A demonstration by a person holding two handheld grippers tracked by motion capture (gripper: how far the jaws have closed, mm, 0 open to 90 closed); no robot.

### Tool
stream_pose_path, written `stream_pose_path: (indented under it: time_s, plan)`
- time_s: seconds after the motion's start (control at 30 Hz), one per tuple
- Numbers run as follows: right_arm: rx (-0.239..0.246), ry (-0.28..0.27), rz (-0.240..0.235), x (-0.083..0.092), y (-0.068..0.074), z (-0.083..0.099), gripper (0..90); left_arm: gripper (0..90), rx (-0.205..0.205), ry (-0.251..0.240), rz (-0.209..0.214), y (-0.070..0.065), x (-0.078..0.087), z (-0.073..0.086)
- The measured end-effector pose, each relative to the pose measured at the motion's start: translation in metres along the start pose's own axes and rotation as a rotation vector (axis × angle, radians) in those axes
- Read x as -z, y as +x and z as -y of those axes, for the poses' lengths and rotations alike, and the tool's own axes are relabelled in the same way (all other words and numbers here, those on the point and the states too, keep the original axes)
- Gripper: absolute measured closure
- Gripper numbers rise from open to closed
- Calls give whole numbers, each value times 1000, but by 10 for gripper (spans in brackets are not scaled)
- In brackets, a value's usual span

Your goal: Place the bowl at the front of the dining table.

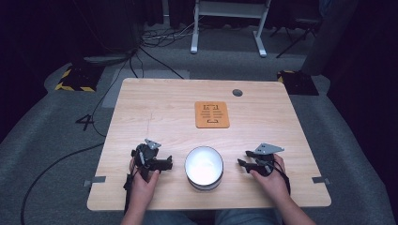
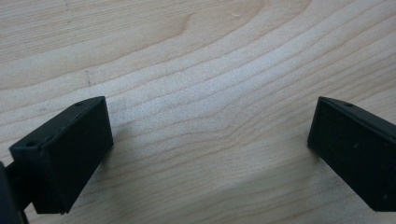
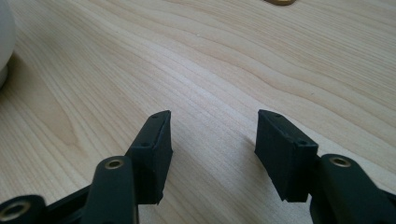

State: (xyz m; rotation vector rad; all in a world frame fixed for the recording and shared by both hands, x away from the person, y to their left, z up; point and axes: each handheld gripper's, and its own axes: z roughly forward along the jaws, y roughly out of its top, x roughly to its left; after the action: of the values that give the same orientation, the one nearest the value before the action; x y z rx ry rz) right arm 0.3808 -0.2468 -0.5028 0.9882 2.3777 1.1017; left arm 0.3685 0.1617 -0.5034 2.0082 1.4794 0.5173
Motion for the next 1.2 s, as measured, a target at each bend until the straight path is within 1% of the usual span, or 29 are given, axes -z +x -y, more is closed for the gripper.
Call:
stream_pose_path:
  time_s: [0.1,0.23,0.27,0.37,0.73,0.9,1.1,1.17,1.2]
  plan:
    - [3,0,-2,0,0,0,448,1,0,0,1,0,0,0]
    - [-4,2,6,0,0,0,422,1,0,0,1,0,0,0]
    - [-15,3,7,0,1,0,420,1,0,0,1,0,0,0]
    - [-14,3,11,0,1,0,415,1,-2,0,3,0,0,0]
    - [-19,4,12,0,1,0,415,1,-3,-1,-1,0,0,-1]
    - [-24,6,28,0,3,0,419,1,-2,-1,0,0,-1,-1]
    - [-28,9,21,0,2,0,420,1,-4,2,0,0,0,-1]
    - [-25,5,16,0,1,-1,423,1,-4,2,1,0,0,-1]
    - [-9,8,13,-1,0,-1,421,1,-4,2,0,0,0,-1]
